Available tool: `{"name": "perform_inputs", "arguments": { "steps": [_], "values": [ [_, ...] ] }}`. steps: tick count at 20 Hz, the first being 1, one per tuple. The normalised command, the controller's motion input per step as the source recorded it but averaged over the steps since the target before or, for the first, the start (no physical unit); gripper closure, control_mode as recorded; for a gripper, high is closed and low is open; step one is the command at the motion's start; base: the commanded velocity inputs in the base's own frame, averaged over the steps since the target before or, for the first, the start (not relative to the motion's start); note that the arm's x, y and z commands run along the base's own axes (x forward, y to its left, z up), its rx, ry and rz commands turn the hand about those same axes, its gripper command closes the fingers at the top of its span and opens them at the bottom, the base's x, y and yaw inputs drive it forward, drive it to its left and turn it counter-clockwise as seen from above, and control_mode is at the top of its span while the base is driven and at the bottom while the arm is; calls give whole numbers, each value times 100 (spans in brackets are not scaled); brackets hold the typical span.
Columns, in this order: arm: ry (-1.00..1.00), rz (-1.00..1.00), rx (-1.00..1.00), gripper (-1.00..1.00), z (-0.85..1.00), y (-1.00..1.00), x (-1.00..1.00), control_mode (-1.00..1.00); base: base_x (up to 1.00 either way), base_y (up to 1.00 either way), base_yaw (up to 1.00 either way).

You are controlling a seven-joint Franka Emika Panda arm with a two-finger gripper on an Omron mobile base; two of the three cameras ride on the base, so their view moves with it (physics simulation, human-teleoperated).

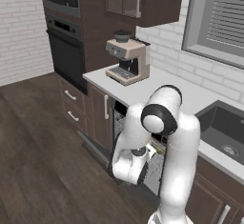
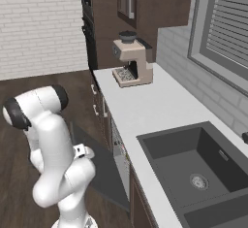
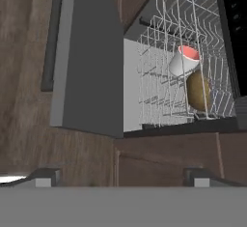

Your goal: Pick up the cup and bowl from the counter, place them in the dishwasher, and close the dishwasher door.

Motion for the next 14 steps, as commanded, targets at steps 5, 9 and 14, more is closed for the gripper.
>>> {"name": "perform_inputs", "arguments": {
  "steps": [5,9,14],
  "values": [
    [0,-7,-11,-100,98,100,-23,-100,0,0,0],
    [12,-22,-10,-100,53,100,0,-100,0,0,0],
    [22,-31,-24,-100,-51,100,6,-100,0,0,0]
  ]
}}
